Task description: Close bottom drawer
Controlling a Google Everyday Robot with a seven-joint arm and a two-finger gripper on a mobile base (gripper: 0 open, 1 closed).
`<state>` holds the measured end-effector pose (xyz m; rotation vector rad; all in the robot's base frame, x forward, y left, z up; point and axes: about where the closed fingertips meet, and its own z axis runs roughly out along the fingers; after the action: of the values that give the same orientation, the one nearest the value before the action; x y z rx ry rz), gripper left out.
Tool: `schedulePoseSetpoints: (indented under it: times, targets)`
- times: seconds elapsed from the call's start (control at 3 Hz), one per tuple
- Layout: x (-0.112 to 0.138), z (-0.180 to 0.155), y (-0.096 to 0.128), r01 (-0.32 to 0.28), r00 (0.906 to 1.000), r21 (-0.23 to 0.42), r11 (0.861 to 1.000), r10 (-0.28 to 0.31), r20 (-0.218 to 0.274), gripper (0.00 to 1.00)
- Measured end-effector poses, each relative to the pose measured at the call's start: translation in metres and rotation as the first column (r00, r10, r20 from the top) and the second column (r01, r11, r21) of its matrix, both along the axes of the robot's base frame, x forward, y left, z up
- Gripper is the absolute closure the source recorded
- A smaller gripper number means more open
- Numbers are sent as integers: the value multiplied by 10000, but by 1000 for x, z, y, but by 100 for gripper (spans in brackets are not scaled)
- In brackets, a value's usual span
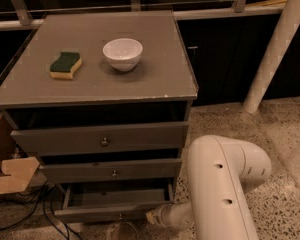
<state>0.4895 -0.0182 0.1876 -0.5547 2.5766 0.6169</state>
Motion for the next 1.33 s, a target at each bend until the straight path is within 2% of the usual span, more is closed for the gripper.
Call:
schedulePoseSetpoints:
  times: [0.33,1.0,1.33]
  targets:
    - [0,0,0,0,10000,0,10000,0,0,100]
    - [19,-16,14,523,9986,12,9986,-523,-1,100]
    - [32,-16,16,648,9975,69,9979,-650,292,100]
